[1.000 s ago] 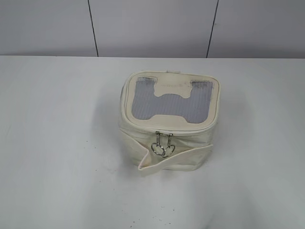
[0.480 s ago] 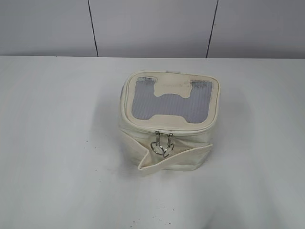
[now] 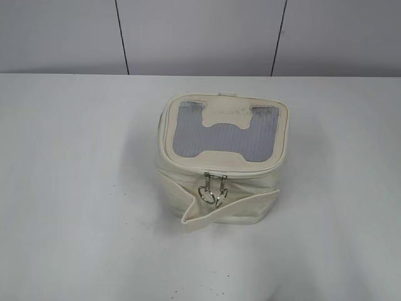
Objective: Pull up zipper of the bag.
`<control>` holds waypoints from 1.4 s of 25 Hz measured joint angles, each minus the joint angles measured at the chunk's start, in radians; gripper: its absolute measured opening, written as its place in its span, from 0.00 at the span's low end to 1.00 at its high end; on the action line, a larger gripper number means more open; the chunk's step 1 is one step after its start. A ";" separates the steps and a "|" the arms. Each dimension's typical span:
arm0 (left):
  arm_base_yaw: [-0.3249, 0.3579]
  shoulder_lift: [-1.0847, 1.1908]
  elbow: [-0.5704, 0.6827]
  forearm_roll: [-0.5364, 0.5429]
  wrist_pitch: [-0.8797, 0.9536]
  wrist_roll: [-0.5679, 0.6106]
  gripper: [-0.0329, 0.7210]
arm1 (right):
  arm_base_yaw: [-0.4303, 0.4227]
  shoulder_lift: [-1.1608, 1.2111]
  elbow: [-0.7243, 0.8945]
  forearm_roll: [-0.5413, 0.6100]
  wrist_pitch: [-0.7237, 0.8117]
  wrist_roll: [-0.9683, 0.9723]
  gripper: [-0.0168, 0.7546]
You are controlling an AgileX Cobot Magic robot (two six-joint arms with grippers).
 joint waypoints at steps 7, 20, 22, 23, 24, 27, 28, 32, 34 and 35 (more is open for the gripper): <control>-0.005 0.000 0.000 0.000 0.000 0.000 0.45 | 0.000 0.000 0.001 0.000 0.000 0.000 0.76; -0.005 0.000 0.000 0.000 0.000 0.000 0.45 | 0.000 0.000 0.001 0.000 -0.001 0.000 0.76; -0.005 0.000 0.000 0.000 0.000 0.000 0.45 | 0.000 0.000 0.001 0.000 -0.001 0.000 0.76; -0.005 0.000 0.000 0.000 0.000 0.000 0.45 | 0.000 0.000 0.001 0.000 -0.001 0.000 0.76; -0.005 0.000 0.000 0.000 0.000 0.000 0.45 | 0.000 0.000 0.001 0.000 -0.001 0.000 0.76; -0.005 0.000 0.000 0.000 0.000 0.000 0.45 | 0.000 0.000 0.001 0.000 -0.001 0.000 0.76; -0.005 0.000 0.000 0.000 0.000 0.000 0.45 | 0.000 0.000 0.001 0.000 -0.001 0.000 0.76; -0.005 0.000 0.000 0.000 0.000 0.000 0.45 | 0.000 0.000 0.001 0.000 -0.001 0.000 0.76; -0.005 0.000 0.000 0.000 0.000 0.000 0.45 | 0.000 0.000 0.001 0.000 -0.001 0.000 0.76; -0.005 0.000 0.000 0.000 0.000 0.000 0.45 | 0.000 0.000 0.001 0.000 -0.001 0.000 0.76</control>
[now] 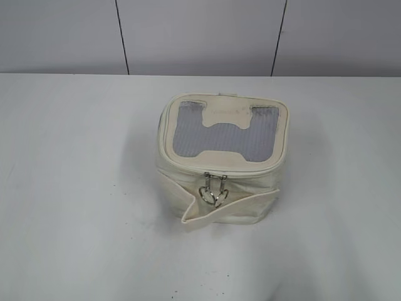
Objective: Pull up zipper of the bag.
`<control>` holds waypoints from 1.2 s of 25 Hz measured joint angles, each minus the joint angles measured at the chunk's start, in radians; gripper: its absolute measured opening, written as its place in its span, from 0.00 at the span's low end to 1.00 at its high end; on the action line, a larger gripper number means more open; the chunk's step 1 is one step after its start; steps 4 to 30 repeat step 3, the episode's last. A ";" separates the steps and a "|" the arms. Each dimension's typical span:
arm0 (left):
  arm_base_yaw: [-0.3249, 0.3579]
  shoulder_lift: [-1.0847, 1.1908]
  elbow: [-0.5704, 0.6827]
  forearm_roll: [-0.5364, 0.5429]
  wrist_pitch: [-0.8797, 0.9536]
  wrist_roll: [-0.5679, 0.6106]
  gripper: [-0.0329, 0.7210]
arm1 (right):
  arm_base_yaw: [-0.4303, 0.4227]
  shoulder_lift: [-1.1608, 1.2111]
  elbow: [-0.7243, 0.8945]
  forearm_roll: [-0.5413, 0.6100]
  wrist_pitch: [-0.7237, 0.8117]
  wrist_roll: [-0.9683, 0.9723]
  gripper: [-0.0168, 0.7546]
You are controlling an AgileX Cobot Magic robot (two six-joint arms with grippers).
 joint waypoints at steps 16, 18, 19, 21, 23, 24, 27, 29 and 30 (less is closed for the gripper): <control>0.000 0.000 0.000 0.000 0.000 0.000 0.45 | -0.001 0.000 0.000 0.000 0.000 0.000 0.76; 0.000 0.000 0.000 0.000 0.000 0.000 0.45 | -0.001 0.000 0.000 0.000 0.000 0.000 0.76; 0.000 0.000 0.000 0.000 0.000 0.000 0.45 | -0.001 0.000 0.000 0.000 0.000 0.000 0.76; 0.000 0.000 0.000 0.000 0.000 0.000 0.45 | -0.001 0.000 0.000 0.000 0.000 0.000 0.76; 0.000 0.000 0.000 0.000 0.000 0.000 0.45 | -0.001 0.000 0.000 0.000 0.000 0.000 0.76; 0.000 0.000 0.000 0.000 0.000 0.000 0.45 | -0.001 0.000 0.000 0.000 0.000 0.000 0.76; 0.000 0.000 0.000 0.000 0.000 0.000 0.45 | -0.001 0.000 0.000 0.000 0.000 0.000 0.76; 0.000 0.000 0.000 0.000 0.000 0.000 0.45 | -0.001 0.000 0.000 0.000 0.000 0.000 0.76; 0.000 0.000 0.000 0.000 0.000 0.000 0.45 | -0.001 0.000 0.000 0.000 0.000 0.000 0.76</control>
